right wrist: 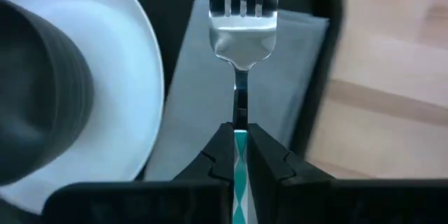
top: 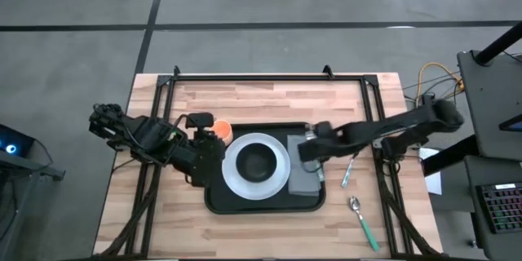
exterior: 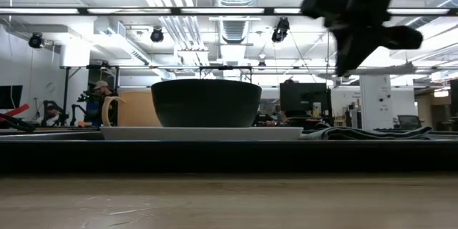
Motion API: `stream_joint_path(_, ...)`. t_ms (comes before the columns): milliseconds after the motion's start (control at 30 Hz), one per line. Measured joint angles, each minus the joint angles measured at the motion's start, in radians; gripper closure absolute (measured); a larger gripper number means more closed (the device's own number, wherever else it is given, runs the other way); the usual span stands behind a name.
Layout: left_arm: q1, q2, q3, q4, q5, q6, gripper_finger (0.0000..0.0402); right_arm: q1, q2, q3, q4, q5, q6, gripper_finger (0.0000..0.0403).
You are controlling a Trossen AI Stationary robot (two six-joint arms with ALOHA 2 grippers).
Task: Set up tray
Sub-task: Put the blue fork on top of the gray table napkin
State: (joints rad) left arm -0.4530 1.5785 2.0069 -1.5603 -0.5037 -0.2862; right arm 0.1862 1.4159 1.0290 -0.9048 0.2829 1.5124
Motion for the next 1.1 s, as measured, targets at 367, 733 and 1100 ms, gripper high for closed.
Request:
stream_joint_path(367,-0.007,-0.395,-0.445,0.253,0.195,0.057,0.0265,-0.020,0.306,0.191,0.054,-0.017,-0.036,0.0394)
stream_joint_path(733,-0.007,-0.692,-0.984,0.684,0.374,0.110,0.0265,-0.018,0.403,0.190,0.148,-0.056,0.058,0.0394)
stream_joint_path(1100,-0.007,-0.802,-1.180,0.855,0.446,0.101,0.0265,-0.015,0.418,0.174,0.093,-0.021,0.174,0.0394)
